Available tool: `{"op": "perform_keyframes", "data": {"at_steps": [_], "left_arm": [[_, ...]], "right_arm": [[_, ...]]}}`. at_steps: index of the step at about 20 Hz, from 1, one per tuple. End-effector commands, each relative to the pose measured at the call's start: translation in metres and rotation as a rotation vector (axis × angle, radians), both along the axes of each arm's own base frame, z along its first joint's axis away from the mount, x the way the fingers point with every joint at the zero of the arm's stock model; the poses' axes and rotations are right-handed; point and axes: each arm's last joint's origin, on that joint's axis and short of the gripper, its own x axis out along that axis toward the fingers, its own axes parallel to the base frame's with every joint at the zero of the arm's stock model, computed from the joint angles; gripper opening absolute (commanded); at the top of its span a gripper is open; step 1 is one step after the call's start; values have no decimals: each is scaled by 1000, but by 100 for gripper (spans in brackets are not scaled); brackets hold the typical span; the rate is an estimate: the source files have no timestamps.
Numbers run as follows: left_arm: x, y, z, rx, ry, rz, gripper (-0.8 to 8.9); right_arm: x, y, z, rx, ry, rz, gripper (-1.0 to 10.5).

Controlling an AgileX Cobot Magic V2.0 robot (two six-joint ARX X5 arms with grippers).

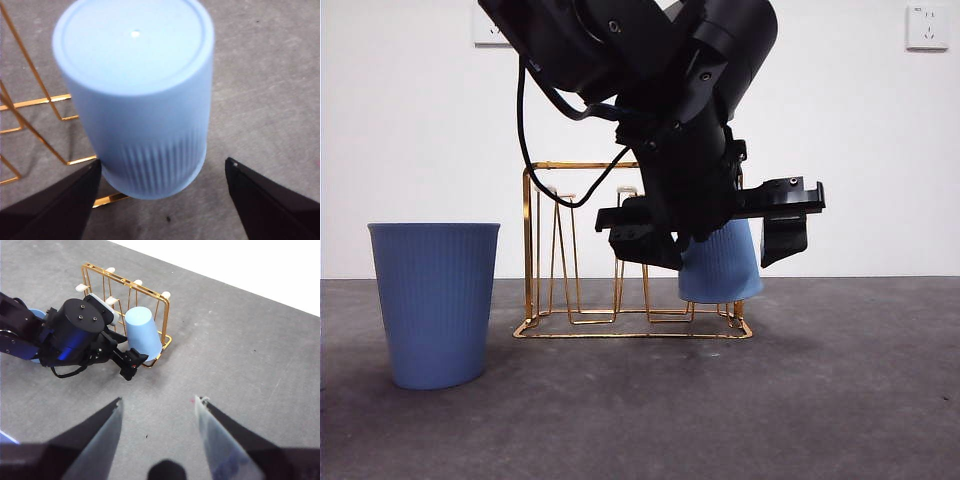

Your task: Pick up cup 1,put cup 1 in the cup rack,pick up cup 2,put cup 2 in the cup rack

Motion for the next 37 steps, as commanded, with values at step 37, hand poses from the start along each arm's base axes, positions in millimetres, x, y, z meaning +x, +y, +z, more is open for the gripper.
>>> {"op": "perform_keyframes", "data": {"at_steps": [37], "left_arm": [[-227,298,233,-173,-121,-95,408]], "right_arm": [[214,237,-100,203,501,314,534]]}}
